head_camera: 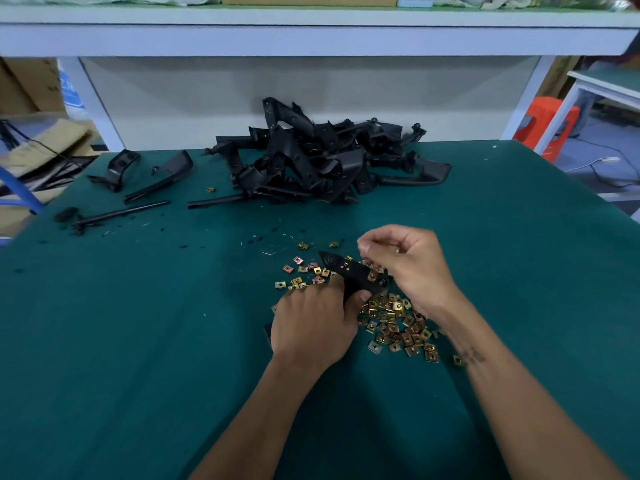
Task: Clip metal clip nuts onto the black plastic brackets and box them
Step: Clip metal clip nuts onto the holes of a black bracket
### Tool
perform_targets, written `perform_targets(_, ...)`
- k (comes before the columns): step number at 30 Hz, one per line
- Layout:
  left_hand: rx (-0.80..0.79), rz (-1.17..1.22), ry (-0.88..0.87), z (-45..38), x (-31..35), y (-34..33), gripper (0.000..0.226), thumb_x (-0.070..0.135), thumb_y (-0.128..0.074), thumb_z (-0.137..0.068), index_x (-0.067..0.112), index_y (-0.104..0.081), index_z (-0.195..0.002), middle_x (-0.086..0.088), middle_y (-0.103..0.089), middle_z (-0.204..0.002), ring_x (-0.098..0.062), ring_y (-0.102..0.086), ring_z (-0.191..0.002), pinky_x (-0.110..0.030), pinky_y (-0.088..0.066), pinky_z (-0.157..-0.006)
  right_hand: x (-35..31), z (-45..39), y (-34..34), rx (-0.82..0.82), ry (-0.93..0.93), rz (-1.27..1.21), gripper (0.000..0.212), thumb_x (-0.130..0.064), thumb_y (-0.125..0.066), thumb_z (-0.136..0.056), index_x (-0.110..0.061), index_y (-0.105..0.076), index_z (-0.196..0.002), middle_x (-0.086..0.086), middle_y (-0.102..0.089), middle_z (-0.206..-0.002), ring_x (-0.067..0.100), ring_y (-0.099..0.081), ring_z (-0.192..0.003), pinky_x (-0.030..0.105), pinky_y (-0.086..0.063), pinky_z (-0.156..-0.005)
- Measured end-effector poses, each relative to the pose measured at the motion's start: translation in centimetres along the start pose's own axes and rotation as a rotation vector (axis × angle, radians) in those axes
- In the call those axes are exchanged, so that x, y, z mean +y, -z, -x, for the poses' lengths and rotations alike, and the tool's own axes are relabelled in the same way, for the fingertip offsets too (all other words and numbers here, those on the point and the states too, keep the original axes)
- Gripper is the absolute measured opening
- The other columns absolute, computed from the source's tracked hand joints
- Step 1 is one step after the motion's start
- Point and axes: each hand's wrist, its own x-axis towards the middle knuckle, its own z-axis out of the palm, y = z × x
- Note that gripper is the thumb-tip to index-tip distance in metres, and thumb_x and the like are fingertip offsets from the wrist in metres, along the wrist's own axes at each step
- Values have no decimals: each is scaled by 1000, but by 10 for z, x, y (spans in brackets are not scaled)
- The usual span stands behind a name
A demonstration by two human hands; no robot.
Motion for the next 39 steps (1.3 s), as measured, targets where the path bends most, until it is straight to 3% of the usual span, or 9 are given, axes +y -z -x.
perform_targets(7,18,7,-14,0,0,0,42,65,-26,-100,27,-34,-83,-3,-66,-71,-30,-65,-63,-34,-29,-54,-6,8,-19,-53,-5,48,24,-4,-72,-93,-26,-81,-92,-9,-79,-93,6,-72,-93,21,-55,-84)
perform_targets(14,40,8,-14,0,1,2,43,64,-27,-99,27,-35,-81,-2,-65,-68,-28,-64,-60,-33,-28,-54,-7,7,-16,46,-101,-156,21,6,-79,-83,-13,-72,-89,7,-78,-85,16,-74,-83,27,-59,-76)
perform_targets(18,71,-3,-29,1,1,3,44,64,-24,-98,26,-34,-78,-1,-61,-62,-27,-60,-52,-32,-24,-51,-10,7,-13,5,13,96,22,4,-70,-91,-17,-73,-89,-3,-78,-84,10,-75,-84,25,-59,-77)
perform_targets(23,108,-13,-34,2,0,1,44,63,-30,-98,26,-34,-76,0,-59,-56,-27,-57,-47,-31,-22,-49,-20,7,-17,-24,164,401,24,-1,-68,-94,-24,-74,-94,-15,-72,-85,-2,-69,-84,8,-51,-72)
perform_targets(35,133,-52,-45,2,1,1,44,62,-37,-97,26,-32,-73,2,-54,-51,-23,-53,-41,-29,-20,-47,-37,1,-10,-126,130,551,23,0,-67,-94,-20,-77,-92,-13,-72,-83,1,-68,-83,14,-54,-74)
perform_targets(39,117,-54,-36,2,1,2,45,62,-40,-97,25,-32,-73,0,-54,-52,-26,-53,-42,-30,-18,-47,-46,-5,-12,-223,127,653,23,1,-66,-93,-19,-77,-94,-9,-71,-82,3,-67,-79,23,-57,-75)
